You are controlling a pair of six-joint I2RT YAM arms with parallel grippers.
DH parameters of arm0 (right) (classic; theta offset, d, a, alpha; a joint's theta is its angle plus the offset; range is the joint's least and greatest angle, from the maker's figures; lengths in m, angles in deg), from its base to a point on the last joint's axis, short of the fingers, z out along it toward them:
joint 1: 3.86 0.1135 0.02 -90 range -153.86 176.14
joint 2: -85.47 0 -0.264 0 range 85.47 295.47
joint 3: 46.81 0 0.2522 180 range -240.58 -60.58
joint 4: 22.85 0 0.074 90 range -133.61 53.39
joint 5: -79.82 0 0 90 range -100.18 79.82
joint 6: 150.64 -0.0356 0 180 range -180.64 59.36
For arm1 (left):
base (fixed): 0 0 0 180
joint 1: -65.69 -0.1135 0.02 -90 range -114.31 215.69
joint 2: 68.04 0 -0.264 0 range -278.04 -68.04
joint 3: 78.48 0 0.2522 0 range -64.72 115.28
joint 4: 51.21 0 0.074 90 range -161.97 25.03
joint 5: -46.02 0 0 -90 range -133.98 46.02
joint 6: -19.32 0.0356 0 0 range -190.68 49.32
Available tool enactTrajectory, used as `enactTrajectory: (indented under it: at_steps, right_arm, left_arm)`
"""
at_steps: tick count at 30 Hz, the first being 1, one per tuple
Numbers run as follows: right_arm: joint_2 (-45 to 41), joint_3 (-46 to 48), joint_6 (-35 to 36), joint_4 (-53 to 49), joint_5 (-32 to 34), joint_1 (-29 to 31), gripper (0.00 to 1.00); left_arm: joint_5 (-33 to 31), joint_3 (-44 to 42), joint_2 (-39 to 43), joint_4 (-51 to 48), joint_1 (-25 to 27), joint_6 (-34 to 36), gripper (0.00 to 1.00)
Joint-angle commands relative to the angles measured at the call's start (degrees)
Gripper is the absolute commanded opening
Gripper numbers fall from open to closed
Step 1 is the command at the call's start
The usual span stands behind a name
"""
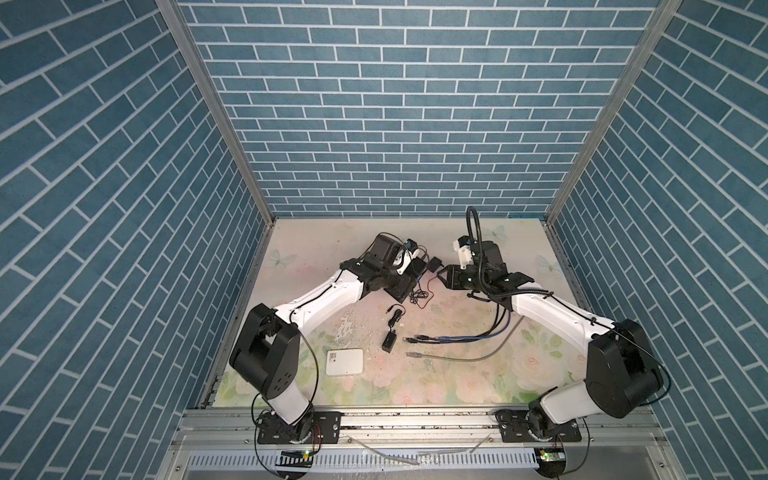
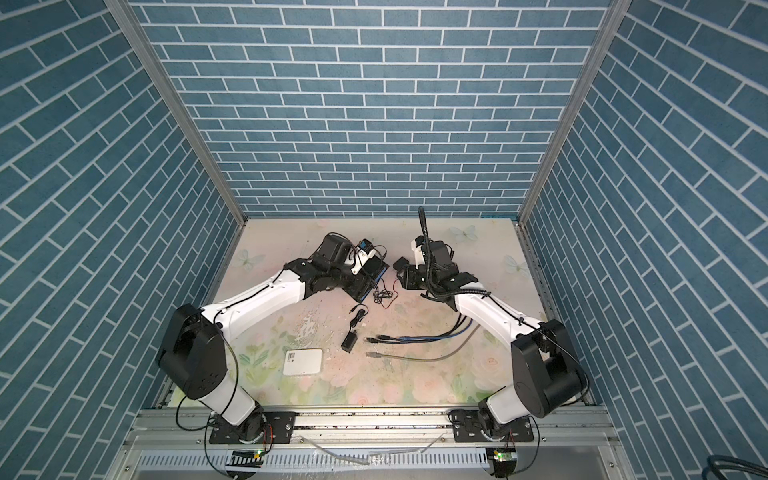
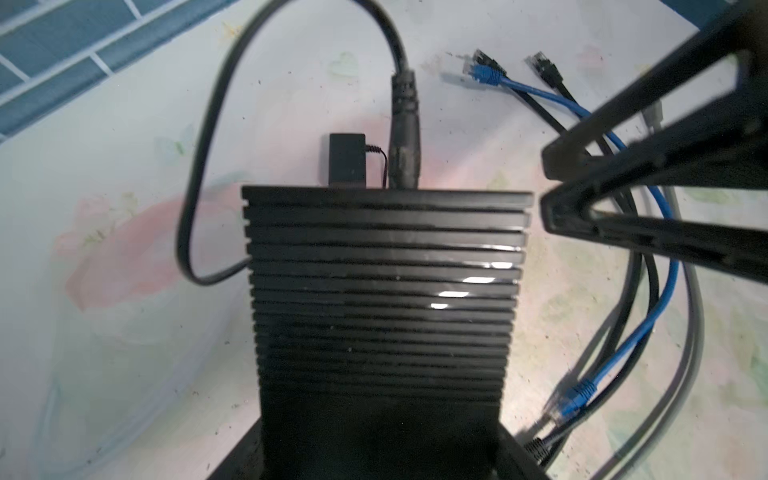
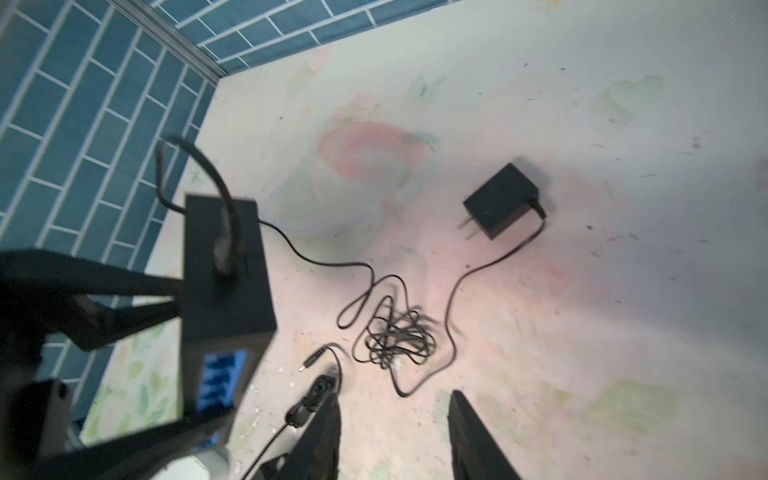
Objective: Insert the plug into the switch port
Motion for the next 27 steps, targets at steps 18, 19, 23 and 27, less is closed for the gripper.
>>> enactTrajectory:
  at_steps: [18,19,23,27]
  right_arm:
    - [-10.5,6.8,5.1,-4.9,14.9,-6.9,0.52]
    - [-10.6,7.1,4.8,-4.7,15.1,-6.9,0.52]
    - [-11.2,9.1,4.5,-2.1,15.1,-7.2,0.52]
    - [-13.1,12.2,4.8,2.7,14.9,-7.3,0.52]
  left_arm:
    - [-1.7,18.3,-19.5,-10.5,8.7,-4.3,0.16]
    - [-2.0,19.2,-20.3,-11.1,9.0,-4.1,0.16]
    - [-4.5,21.9,-23.9,-13.7,10.3,-3.0,0.17]
    - [-7.1,21.9,-26.0,-15.2,11.1,-2.1,0.17]
